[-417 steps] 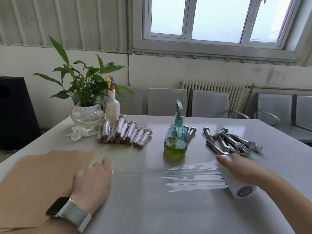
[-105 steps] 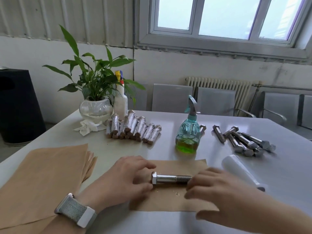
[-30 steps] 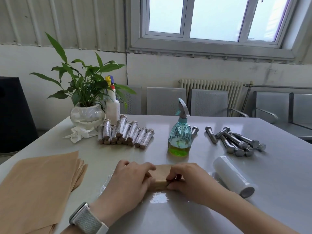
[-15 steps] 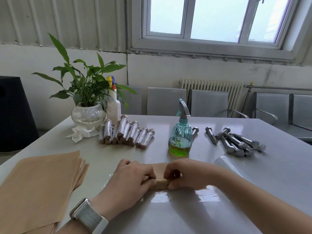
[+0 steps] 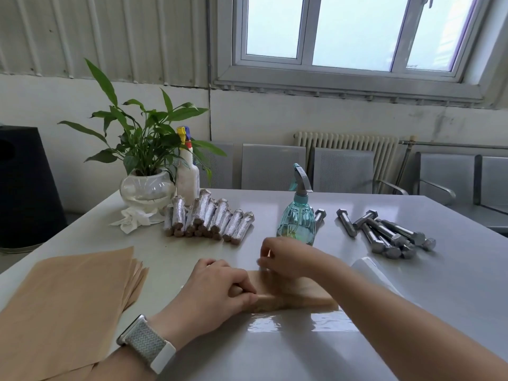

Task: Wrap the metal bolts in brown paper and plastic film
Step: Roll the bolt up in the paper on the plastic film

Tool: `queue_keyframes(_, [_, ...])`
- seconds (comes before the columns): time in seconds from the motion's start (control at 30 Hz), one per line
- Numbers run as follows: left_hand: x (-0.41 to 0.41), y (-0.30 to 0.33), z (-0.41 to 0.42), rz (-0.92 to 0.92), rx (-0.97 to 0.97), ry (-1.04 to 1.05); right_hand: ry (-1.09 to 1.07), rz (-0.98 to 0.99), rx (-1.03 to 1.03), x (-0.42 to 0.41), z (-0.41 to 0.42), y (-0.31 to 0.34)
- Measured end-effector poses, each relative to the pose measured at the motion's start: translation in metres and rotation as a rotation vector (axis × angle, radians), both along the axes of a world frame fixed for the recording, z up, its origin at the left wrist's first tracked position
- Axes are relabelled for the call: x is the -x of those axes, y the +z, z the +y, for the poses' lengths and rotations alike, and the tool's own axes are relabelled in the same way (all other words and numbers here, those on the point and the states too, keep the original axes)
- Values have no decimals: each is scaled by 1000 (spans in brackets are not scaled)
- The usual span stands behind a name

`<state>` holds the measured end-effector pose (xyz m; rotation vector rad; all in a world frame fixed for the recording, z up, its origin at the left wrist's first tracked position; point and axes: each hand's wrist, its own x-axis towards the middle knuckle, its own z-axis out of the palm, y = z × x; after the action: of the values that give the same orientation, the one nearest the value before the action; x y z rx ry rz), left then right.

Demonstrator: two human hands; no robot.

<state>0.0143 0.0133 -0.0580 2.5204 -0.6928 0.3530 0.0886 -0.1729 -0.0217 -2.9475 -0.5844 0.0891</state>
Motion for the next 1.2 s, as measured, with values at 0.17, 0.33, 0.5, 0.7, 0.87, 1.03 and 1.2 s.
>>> queue_keyframes(0.17, [-1, -1, 0, 6, -16, 11, -79, 171, -4, -6, 1, 1])
queue_keyframes(0.33, [1, -1, -3, -37, -33, 32, -35, 208, 22, -1, -11, 10])
queue_keyframes(0.5, [3, 0, -5, -89, -61, 32, 11, 314, -101, 8, -22, 25])
queue_keyframes(0.7, [5, 1, -5, -96, -99, 13, 135, 218, 58, 16, -22, 27])
queue_keyframes(0.87, [5, 1, -7, -150, -174, 10, 185, 161, 91, 28, -13, 35])
queue_keyframes(1.03, [8, 1, -8, -230, -199, -5, 229, -30, 88, 56, -18, 24])
queue_keyframes(1.2, [9, 5, -9, -296, -233, 8, 166, -159, 28, 73, -20, 4])
